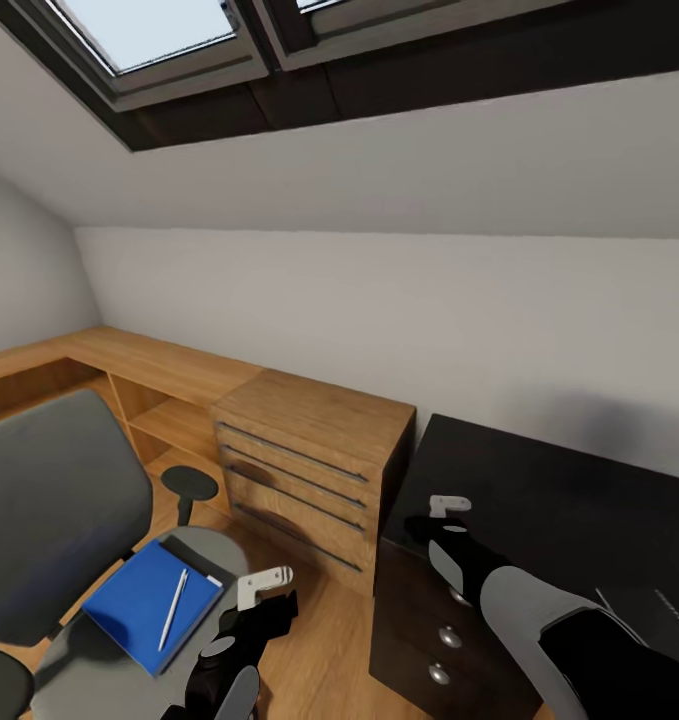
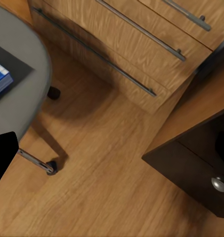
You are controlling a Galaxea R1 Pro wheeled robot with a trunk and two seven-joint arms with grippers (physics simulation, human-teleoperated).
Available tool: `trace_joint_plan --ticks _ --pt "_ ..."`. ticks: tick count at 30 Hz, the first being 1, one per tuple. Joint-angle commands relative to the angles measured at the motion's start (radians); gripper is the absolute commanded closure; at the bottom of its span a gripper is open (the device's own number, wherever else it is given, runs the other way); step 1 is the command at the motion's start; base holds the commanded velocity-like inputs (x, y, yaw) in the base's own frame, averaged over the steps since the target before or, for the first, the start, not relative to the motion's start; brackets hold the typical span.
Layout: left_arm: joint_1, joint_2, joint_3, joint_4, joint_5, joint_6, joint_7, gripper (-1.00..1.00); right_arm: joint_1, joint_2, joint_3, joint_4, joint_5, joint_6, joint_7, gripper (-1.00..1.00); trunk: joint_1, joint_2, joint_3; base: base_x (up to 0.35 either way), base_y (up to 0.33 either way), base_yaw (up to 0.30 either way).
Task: In the bedroom, organize the workspace by keeping the computer under the desk, ensuring the monitor is on the desk, placing the keyboard on the desk next to the monitor, placing the mouse on the desk next to the keyboard, moving the folder from the swivel chair onto the desk next to the mouse, stacking the notebook on top of the folder with the pen on top of the notebook, and positioning the swivel chair next to the desk.
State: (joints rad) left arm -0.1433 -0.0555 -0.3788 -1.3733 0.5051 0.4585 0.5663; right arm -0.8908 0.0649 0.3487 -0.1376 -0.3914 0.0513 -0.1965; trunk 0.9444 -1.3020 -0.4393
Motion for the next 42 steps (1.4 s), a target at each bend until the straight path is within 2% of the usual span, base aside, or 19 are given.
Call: trace_joint_plan --ticks 1,9,33,37,42 --pt "-0.001 0.000 -0.002 -0.001 0.009 0.002 0.009 -1.00 0.000 0.000 0.009 -0.002 -0.007 0.005 -0.006 -1.00 0.004 -0.008 -0.004 0.000 0.000 0.000" --pt "-0.001 0.000 -0.002 -0.001 0.009 0.002 0.009 -1.00 0.000 0.000 0.009 -0.002 -0.007 0.006 -0.006 -1.00 0.035 -0.064 -0.029 0.000 0.000 0.000" --pt "-0.001 0.002 -0.011 0.005 0.007 0.002 0.003 -1.00 0.000 0.000 0.008 -0.001 -0.009 0.009 -0.006 -1.00 0.035 -0.064 -0.029 0.037 0.000 0.000" --pt "-0.001 0.002 -0.012 0.005 0.007 0.002 0.003 -1.00 0.000 0.000 0.007 0.000 -0.009 0.049 -0.005 -1.00 0.035 -0.064 -0.029 0.002 0.000 0.000" --pt "-0.001 0.002 -0.012 0.005 0.007 0.002 0.003 -1.00 0.000 0.001 0.007 0.000 -0.009 0.059 -0.004 -1.00 0.035 -0.064 -0.029 0.000 0.000 0.000"
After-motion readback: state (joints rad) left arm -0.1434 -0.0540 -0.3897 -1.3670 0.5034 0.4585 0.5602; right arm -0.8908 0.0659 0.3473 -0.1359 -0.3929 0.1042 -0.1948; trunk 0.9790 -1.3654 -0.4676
